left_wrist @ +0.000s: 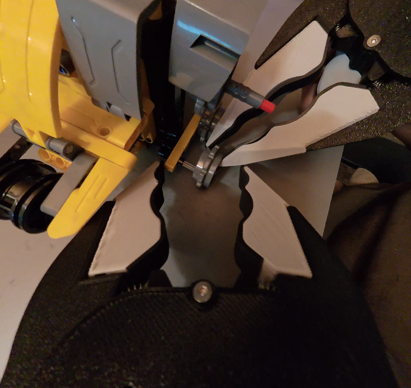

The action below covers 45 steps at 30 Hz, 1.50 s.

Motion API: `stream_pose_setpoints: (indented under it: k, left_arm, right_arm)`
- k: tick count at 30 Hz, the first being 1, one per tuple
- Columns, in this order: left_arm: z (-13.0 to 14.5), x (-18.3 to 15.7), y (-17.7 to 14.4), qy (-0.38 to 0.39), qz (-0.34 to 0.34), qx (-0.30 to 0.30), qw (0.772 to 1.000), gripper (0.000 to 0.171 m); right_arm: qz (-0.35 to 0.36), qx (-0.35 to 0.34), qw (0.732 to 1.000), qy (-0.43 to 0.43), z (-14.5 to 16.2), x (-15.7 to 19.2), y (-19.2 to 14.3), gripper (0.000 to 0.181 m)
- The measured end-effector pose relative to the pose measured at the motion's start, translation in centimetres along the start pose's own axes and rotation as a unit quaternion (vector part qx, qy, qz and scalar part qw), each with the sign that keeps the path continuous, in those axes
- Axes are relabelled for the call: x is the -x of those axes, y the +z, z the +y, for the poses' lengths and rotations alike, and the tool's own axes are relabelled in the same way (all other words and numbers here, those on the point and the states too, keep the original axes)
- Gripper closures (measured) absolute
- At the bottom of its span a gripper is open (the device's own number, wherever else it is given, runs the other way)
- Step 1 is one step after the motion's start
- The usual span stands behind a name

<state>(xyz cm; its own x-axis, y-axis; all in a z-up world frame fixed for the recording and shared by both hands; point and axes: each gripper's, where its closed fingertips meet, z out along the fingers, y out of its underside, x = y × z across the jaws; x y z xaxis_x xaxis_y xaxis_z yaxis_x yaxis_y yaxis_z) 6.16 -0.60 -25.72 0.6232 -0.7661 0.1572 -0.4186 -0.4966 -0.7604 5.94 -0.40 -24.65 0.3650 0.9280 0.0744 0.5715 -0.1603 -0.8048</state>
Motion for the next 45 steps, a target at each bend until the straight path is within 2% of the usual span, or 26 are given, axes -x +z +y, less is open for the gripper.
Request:
stream_pose_setpoints:
  k: [12, 19, 26, 30, 36, 42, 45]
  left_arm:
    - [-0.1, -0.2, -0.1, 0.006, 0.005, -0.002, 1.000, 0.102]
    - [0.1, -0.9, -0.2, 0.015, 0.022, -0.001, 1.000, 0.092]
    - [0.1, -1.1, -0.2, 0.025, 0.019, -0.003, 0.999, 0.092]
    - [0.0, -1.0, -0.4, 0.010, 0.030, -0.008, 0.999, 0.093]
    - [-0.2, -1.0, -0.6, -0.012, 0.051, -0.016, 0.999, 0.097]
    - [-0.2, -1.1, -0.6, -0.007, 0.049, -0.015, 0.999, 0.096]
    - [-0.3, -1.4, -0.7, -0.025, 0.075, -0.019, 0.997, 0.098]
  right_arm:
    - [0.013, -0.006, 1.000, -0.022, 0.0, 0.4, -0.4, 0.169]
    - [0.009, -0.024, 0.999, -0.043, -0.3, 0.9, -0.9, 0.170]
    - [0.065, -0.017, 0.985, -0.158, 0.2, 0.5, -0.9, 0.170]
    - [0.085, -0.036, 0.976, -0.196, -0.2, 0.5, -1.1, 0.170]
    - [0.078, -0.061, 0.974, -0.206, -0.8, 0.9, -1.5, 0.171]
    - [0.074, -0.038, 0.979, -0.188, -0.2, 0.8, -1.4, 0.171]
    - [0.085, -0.023, 0.980, -0.181, 0.1, 0.5, -1.2, 0.171]
